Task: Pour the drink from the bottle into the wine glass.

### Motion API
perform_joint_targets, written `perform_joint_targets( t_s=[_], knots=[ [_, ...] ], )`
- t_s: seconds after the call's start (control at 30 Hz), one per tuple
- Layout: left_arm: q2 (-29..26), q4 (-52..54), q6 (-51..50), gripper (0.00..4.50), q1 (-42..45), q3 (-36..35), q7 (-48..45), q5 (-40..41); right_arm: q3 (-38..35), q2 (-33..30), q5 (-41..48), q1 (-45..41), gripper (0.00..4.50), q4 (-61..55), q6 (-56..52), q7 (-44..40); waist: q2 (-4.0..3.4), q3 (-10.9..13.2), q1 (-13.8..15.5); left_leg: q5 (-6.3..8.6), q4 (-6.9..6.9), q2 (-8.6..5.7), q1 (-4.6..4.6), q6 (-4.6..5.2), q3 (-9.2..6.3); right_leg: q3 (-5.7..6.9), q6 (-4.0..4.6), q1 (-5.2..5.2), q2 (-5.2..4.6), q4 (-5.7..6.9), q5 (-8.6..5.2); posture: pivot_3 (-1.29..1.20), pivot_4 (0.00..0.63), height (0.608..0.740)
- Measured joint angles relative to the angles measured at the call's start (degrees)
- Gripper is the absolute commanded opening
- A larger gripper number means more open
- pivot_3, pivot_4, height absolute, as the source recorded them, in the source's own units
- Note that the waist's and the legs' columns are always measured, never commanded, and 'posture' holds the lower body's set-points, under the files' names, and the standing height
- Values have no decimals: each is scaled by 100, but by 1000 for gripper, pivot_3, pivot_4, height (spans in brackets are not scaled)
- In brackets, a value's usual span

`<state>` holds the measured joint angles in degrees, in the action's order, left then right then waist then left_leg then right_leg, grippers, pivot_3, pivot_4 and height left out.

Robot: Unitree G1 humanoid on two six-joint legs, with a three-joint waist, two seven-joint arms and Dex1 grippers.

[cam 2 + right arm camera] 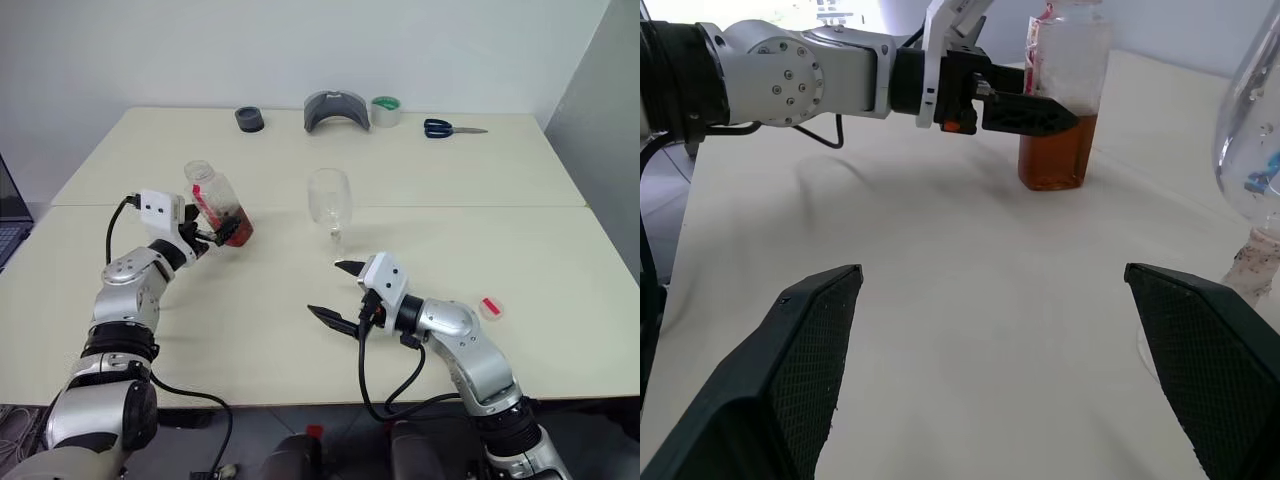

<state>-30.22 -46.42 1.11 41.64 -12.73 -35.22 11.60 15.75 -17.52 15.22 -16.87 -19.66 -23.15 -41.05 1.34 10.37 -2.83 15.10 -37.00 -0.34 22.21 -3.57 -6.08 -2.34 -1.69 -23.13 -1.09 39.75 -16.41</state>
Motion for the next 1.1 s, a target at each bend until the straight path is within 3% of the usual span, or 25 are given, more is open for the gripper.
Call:
perform_joint_targets(
  t_s=[0.27,0.33,0.53,0.83,1.1],
  knots=[
    [-4,-626,290,2005,315,2,-147,-79,-21,40,66,-62,4500,30,0,8,0,0,-5,0,0,0,0,0,0,1,0,-1,0,2,0,0,150,740],
    [-4,-756,336,1696,390,2,-168,-94,-26,39,66,-63,4500,35,0,10,0,0,-5,0,0,-1,1,0,-2,2,0,-1,1,2,0,0,150,740],
    [10,-727,500,1674,392,109,-203,-188,-117,42,79,-57,4500,1,-44,145,0,0,-7,0,-3,-1,11,0,-5,3,0,-6,0,4,0,0,150,740],
    [313,1164,568,1674,243,732,7,-598,-754,26,378,-77,4500,-691,-552,778,1,0,34,-1,-10,-3,31,-2,-14,8,1,-14,-4,1,1,0,150,740],
    [207,1503,1236,1674,581,1421,256,-1534,-929,-149,262,-311,4500,-696,-589,1074,1,0,22,-2,-9,-5,29,-1,-9,5,1,-14,-1,2,1,0,150,740]
  ],
)
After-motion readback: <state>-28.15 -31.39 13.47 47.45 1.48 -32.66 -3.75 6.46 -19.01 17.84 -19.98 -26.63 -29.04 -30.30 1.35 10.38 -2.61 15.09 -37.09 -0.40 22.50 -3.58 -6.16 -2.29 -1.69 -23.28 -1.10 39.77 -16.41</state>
